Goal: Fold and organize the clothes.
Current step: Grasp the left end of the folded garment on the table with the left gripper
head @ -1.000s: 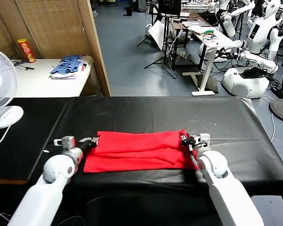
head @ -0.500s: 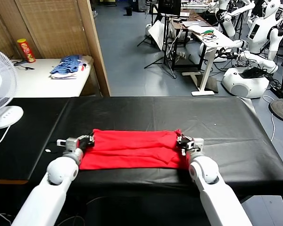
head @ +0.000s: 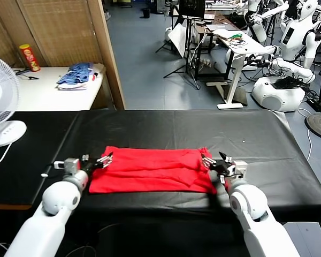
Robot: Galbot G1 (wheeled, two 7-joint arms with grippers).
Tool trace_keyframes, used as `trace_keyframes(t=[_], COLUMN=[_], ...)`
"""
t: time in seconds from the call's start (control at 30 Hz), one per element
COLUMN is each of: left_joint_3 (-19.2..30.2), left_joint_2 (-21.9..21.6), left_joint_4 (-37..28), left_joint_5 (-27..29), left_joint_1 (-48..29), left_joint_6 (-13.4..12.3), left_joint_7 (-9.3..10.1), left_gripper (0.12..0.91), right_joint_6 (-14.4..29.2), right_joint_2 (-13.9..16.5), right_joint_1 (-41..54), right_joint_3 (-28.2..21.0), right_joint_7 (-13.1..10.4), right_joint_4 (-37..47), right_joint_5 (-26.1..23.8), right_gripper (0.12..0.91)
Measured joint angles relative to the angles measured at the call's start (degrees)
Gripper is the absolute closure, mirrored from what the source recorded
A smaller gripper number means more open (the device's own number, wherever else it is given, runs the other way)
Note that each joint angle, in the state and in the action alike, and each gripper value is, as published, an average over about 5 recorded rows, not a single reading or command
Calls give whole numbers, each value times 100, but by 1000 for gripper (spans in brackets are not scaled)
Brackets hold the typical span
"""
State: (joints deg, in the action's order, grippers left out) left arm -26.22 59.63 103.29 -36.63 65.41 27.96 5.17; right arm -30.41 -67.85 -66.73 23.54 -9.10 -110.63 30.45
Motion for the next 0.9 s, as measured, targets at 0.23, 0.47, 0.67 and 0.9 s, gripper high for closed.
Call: trace_keyframes(t=[0.23,0.47,0.67,0.9], left_joint_3=[-308,-408,-383,-267], left_joint_2=[138,246,324,303], left_joint_4=[171,156,173,264], left_joint_5=[-80,-75,123,711], left_joint_1=[580,916,941,826], left_joint_6=[-106,-239,-265,-241], left_joint_7=[7,-59,-95,-129], left_gripper=[232,286,568,881], right_joint_6=[6,25,78,112], right_joint_2=[30,-5,-75,-121], right_joint_1=[-156,-169,-165,-155], right_joint_3=[47,11,-32,-32], right_joint_7=[16,13,40,75], right_joint_4=[-237,-277,-277,-277], right_joint_5=[7,-75,-246,-365], right_gripper=[227,227,227,227])
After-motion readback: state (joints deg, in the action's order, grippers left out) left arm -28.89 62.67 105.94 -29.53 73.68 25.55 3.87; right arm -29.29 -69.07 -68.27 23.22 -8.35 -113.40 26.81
